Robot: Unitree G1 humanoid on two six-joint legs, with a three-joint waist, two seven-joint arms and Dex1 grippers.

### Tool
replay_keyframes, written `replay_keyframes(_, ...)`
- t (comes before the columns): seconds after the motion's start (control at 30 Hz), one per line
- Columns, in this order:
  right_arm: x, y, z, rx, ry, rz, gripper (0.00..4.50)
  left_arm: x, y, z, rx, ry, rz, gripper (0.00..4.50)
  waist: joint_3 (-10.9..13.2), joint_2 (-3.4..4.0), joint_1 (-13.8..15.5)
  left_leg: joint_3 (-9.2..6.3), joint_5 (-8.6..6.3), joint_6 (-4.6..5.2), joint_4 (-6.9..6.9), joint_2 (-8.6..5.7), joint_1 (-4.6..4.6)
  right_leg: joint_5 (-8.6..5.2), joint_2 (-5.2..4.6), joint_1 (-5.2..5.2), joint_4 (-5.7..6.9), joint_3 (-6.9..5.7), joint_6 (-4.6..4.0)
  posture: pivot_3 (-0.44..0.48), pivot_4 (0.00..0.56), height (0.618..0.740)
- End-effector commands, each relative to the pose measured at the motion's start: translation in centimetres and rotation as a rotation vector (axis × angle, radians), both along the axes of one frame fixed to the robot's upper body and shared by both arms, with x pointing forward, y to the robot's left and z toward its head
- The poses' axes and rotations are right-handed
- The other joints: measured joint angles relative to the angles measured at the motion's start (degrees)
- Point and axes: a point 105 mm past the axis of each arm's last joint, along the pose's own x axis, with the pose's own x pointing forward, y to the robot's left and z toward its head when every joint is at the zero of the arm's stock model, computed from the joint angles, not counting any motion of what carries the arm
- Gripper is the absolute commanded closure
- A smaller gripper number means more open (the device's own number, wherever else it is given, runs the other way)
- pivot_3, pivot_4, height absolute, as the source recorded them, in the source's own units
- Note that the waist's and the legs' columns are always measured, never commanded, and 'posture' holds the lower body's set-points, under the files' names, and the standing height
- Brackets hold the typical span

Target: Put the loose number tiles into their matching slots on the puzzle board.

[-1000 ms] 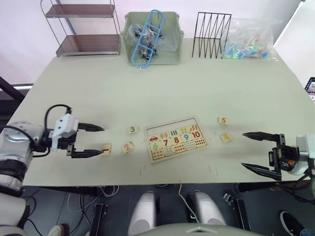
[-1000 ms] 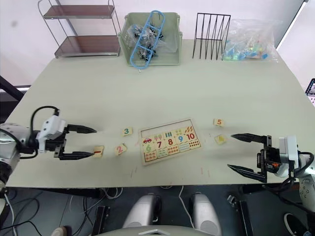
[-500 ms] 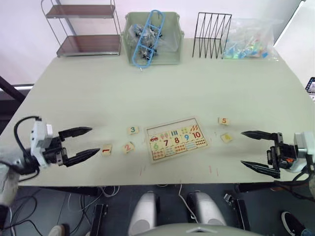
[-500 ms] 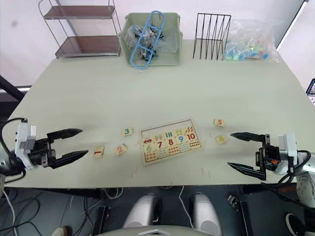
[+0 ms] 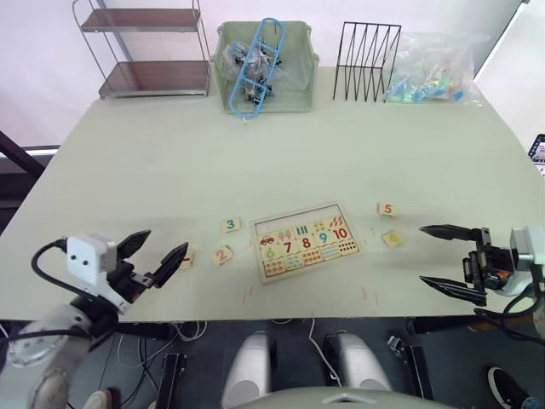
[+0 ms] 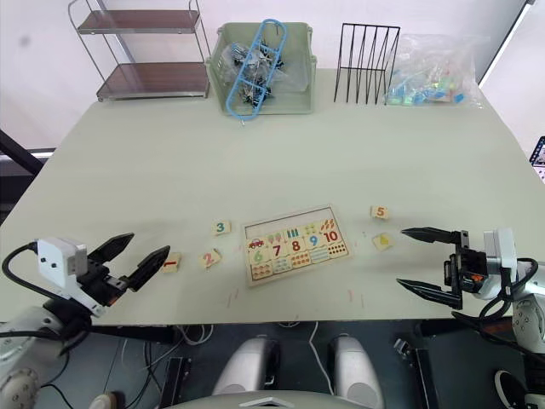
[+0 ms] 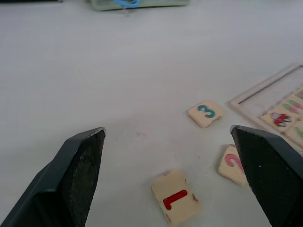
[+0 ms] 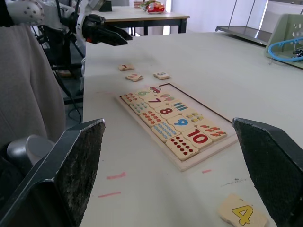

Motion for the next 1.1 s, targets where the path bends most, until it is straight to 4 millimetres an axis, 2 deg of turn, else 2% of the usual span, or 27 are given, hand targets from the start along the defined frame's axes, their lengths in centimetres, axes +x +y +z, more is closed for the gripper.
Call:
replay_keyframes(0.03, -0.4, -0.5, 0.5, -0.003, -0.021, -0.009, 0.00, -0.4, -1.7, 0.5, -0.010, -0.013, 0.059, 0.04, 0.00, 0.00, 0.06, 0.00, 0.00, 0.00, 0.00, -0.02, 0.00, 0.00, 0.00, 0.00, 0.00, 0.01, 0.00, 0.000, 0.150, 0.739)
replay_keyframes(0.1, -0.6, -0.8, 0.4, -0.003, -0.014, -0.021, 0.00, -0.8, -2.8, -0.1, -0.020, 0.014, 0.076, 0.04, -0.01, -0.01, 0.08, 0.00, 0.00, 0.00, 0.00, -0.04, 0.00, 0.00, 0.00, 0.00, -0.02, 0.01, 0.00, 0.000, 0.150, 0.739)
replay_keyframes(0.2, -0.7, -1.0, 0.4, 0.000, -0.012, -0.031, 0.00, -1.3, -3.4, -0.8, -0.005, 0.041, 0.133, 0.04, -0.01, 0.00, 0.01, 0.01, 0.00, 0.00, 0.00, -0.06, 0.01, 0.00, 0.02, 0.01, -0.01, 0.03, 0.00, 0.000, 0.150, 0.739)
replay_keyframes(0.53, -1.2, -1.6, 0.1, -0.003, -0.009, -0.050, 0.00, -1.7, -3.0, -1.6, 0.050, 0.052, 0.319, 0.04, -0.02, -0.01, -0.04, 0.02, 0.00, 0.00, 0.00, -0.19, 0.02, -0.14, 0.06, 0.02, -0.02, 0.05, -0.23, 0.000, 0.150, 0.739)
replay_keyframes(0.7, -1.5, -1.9, 0.0, -0.004, -0.006, -0.059, 0.00, -1.3, -3.6, -2.5, 0.048, 0.072, 0.357, 0.04, -0.02, 0.00, -0.01, 0.03, 0.00, 0.00, 0.00, -0.21, 0.01, -0.14, 0.06, 0.02, -0.03, 0.06, -0.23, 0.000, 0.150, 0.739)
replay_keyframes(1.1, -1.6, -2.4, 0.0, -0.008, -0.007, -0.068, 0.00, -0.9, -2.7, -3.6, 0.081, 0.111, 0.389, 0.04, -0.02, 0.00, -0.20, 0.06, -0.01, 0.01, 0.00, -0.22, 0.02, -0.14, 0.06, 0.02, -0.05, 0.12, -0.23, 0.000, 0.150, 0.739)
